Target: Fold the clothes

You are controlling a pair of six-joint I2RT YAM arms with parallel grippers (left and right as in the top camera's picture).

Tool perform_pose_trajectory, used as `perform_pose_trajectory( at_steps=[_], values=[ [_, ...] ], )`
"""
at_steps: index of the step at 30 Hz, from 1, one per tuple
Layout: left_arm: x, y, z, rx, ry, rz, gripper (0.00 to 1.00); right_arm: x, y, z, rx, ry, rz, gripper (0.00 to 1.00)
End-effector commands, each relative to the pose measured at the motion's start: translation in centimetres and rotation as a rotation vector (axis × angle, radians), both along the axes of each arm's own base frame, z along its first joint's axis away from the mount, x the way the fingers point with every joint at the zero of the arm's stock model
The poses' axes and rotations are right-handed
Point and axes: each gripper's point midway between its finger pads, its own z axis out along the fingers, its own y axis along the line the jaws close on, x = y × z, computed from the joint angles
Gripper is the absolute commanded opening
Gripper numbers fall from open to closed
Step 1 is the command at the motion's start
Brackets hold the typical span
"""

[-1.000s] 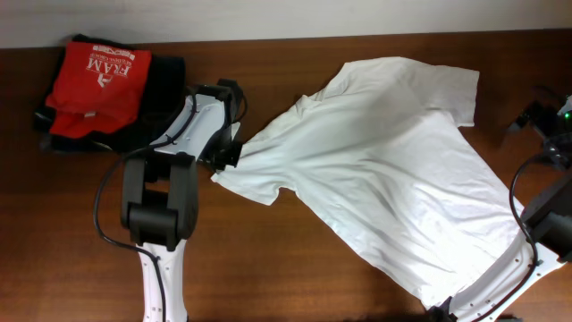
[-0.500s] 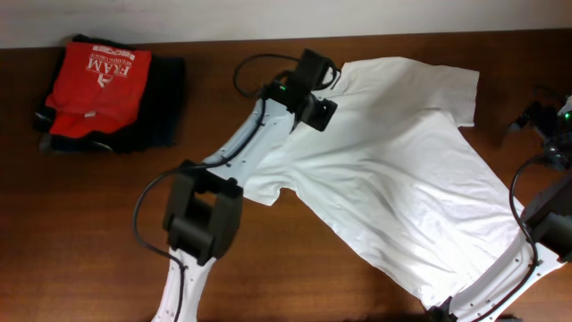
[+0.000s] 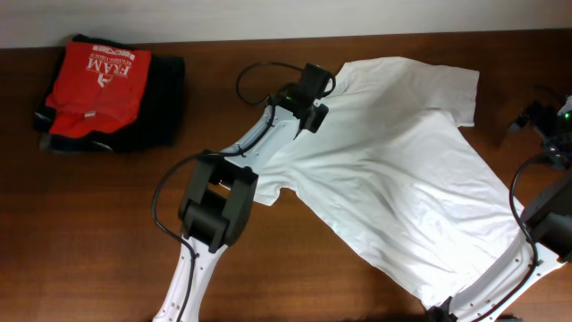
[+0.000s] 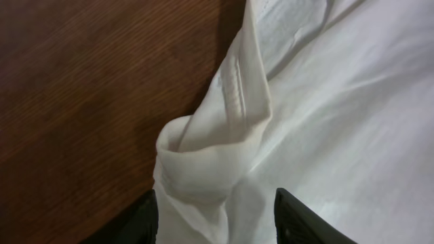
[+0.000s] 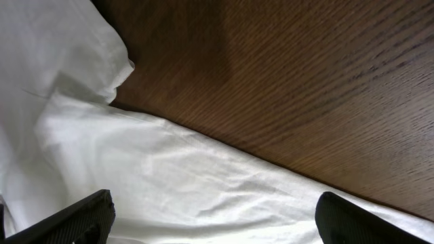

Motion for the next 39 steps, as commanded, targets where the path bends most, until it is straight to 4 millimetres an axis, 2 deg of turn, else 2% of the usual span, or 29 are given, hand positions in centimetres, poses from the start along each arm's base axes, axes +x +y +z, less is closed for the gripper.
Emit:
perform_pose_trajectory(
  at_steps=[1, 2, 6, 9, 10, 12, 14, 20, 25, 27, 28, 29, 30, 31, 32, 33, 34, 37, 39],
  values=[
    [0.4, 0.4, -0.2, 0.018, -0.013, 0.003, 0.43, 0.3, -0.1, 0.7, -0.014, -0.015, 0.002, 0.98],
    [0.3, 0.4, -0.2, 0.019, -0.012, 0.004, 0.38, 0.3, -0.1, 0.7, -0.014, -0.015, 0.002, 0.98],
    [0.3, 0.4, -0.3, 0.02, -0.01, 0.004, 0.37, 0.3, -0.1, 0.7, -0.014, -0.015, 0.002, 0.98],
    [0.3, 0.4, -0.7, 0.023, -0.005, 0.004, 0.29, 0.3, -0.1, 0.7, -0.015, -0.015, 0.002, 0.98],
    [0.2, 0.5, -1.3, 0.028, 0.003, 0.004, 0.2, 0.3, -0.1, 0.7, -0.014, -0.015, 0.002, 0.98],
    [0.2, 0.7, -2.1, 0.04, 0.01, 0.009, 0.11, 0.3, -0.1, 0.7, -0.014, -0.015, 0.002, 0.98],
    [1.4, 2.2, -1.4, 0.091, -0.047, 0.066, 0.01, 0.3, -0.1, 0.7, -0.014, -0.015, 0.002, 0.98],
    [5.2, 7.8, 1.3, 0.112, -0.11, 0.198, 0.01, 0.3, -0.1, 0.7, -0.014, -0.015, 0.002, 0.98],
    [6.8, 13.0, 1.2, 0.12, -0.1, 0.286, 0.01, 0.3, -0.1, 0.7, -0.014, -0.015, 0.002, 0.98],
    [7.2, 14.5, 1.0, 0.099, -0.085, 0.304, 0.01, 0.3, -0.1, 0.7, -0.014, -0.015, 0.002, 0.98],
    [7.5, 15.2, 1.7, 0.087, -0.093, 0.313, 0.01, 0.3, -0.1, 0.7, -0.014, -0.015, 0.002, 0.98],
    [7.8, 15.7, 3.2, 0.079, -0.111, 0.324, 0.03, 0.3, -0.1, 0.7, -0.014, -0.015, 0.002, 0.98],
    [7.5, 16.0, 4.9, 0.065, -0.113, 0.322, 0.13, 0.3, -0.1, 0.7, -0.014, -0.015, 0.002, 0.98],
    [6.6, 15.4, 6.7, 0.019, -0.085, 0.271, 0.52, 0.3, -0.1, 0.7, -0.014, -0.015, 0.002, 0.98],
    [5.1, 14.2, 8.4, -0.044, -0.03, 0.169, 0.6, 0.3, -0.1, 0.7, -0.014, -0.015, 0.002, 0.98],
    [2.5, 11.3, 10.4, -0.208, 0.065, 0.025, 0.63, 0.3, -0.1, 0.7, -0.015, -0.015, 0.002, 0.98],
    [0.7, 9.6, 10.4, -0.294, 0.141, -0.044, 0.63, 0.3, -0.1, 0.7, -0.014, -0.015, 0.002, 0.98],
    [-1.4, 9.9, 7.3, -0.267, 0.271, -0.03, 0.59, 0.3, -0.1, 0.7, -0.014, -0.015, 0.002, 0.98],
    [-2.4, 10.2, 4.5, -0.225, 0.347, -0.011, 0.57, 0.3, -0.1, 0.7, -0.014, -0.015, 0.002, 0.98]
  ],
)
